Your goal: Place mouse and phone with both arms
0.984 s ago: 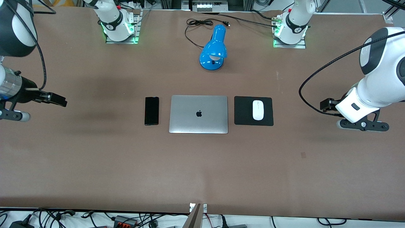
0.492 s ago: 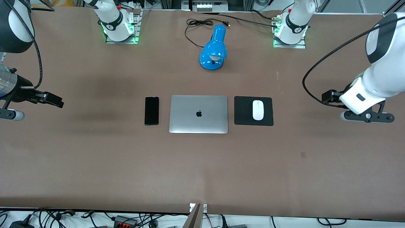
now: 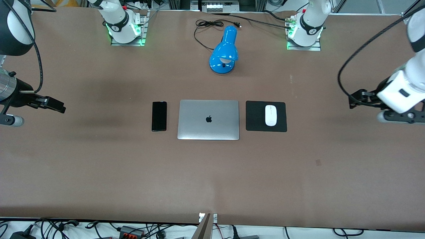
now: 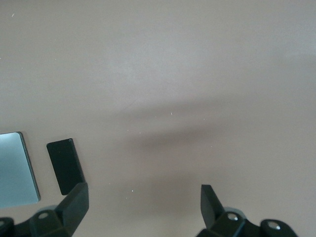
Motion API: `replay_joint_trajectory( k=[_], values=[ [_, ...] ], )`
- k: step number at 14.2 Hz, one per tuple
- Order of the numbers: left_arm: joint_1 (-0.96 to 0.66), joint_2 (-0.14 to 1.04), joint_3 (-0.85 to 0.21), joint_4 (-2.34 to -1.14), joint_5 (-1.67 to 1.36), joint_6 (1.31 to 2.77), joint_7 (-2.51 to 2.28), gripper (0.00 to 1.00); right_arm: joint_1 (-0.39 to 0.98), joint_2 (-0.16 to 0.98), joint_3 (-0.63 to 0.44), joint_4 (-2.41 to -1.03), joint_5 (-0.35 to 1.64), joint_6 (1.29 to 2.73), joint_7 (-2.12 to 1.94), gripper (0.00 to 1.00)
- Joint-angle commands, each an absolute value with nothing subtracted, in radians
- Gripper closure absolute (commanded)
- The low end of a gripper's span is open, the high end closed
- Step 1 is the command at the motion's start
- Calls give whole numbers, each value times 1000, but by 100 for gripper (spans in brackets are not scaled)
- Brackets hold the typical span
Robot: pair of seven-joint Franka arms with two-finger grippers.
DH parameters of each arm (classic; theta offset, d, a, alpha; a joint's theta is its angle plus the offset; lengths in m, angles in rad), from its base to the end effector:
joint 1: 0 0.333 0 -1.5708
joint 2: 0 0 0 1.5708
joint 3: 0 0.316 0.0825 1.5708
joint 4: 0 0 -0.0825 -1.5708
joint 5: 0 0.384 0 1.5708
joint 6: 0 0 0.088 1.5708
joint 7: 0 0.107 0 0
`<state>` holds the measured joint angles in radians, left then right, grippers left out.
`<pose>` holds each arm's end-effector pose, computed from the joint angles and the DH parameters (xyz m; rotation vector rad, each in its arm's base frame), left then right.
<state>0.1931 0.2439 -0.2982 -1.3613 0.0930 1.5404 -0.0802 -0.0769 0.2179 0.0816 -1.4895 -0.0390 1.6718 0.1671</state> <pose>0.6211 -0.0322 0.5821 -3.1137 0.0283 0.0813 0.6245 -0.0058 0.5435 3.1073 -0.2482 -0.0513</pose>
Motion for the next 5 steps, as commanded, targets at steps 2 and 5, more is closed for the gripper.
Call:
replay_joint_trajectory(
  k=[2,5],
  values=[
    [225,226,-302,-1383,-14,1566,-163,0,-87,216,91,-1489,-44,1675,157,0],
    [233,195,-308,-1437,-14,1647,-161,0,-86,216,91,-1489,-44,1677,163,0]
  ],
)
